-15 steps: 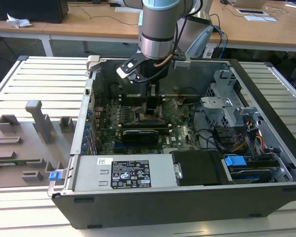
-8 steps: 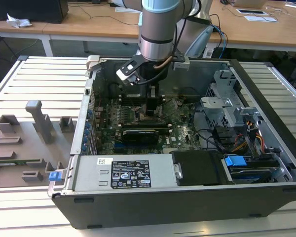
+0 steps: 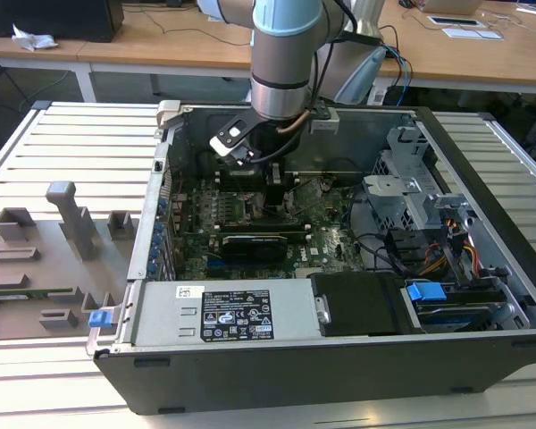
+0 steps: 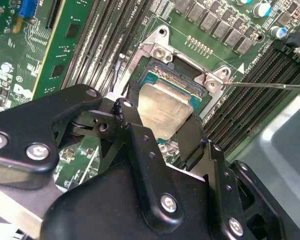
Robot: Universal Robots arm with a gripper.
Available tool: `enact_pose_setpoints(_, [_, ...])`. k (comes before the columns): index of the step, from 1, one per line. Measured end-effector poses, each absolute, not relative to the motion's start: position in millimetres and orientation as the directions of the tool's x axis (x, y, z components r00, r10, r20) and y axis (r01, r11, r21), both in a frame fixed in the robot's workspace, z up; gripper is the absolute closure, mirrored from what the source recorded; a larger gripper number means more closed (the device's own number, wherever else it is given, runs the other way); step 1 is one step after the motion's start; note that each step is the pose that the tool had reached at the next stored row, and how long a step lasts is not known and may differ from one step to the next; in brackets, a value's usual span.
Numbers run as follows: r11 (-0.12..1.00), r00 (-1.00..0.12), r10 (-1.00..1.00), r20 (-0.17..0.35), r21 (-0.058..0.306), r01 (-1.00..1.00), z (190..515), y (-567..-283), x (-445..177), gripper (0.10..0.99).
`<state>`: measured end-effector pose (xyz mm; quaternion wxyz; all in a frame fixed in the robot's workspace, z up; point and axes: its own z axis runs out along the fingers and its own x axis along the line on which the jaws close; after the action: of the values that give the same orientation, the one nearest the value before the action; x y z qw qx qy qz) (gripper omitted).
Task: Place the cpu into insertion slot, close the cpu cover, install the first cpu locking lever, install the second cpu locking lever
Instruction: 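Place the cpu into insertion slot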
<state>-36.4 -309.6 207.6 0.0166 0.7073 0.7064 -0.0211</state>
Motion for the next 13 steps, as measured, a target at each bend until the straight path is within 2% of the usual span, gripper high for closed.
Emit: enact_pose_setpoints(13, [0.0,0.0,0.999,-0.05,-0.006,1.0,199.4,-308.2,-37.9,0.545])
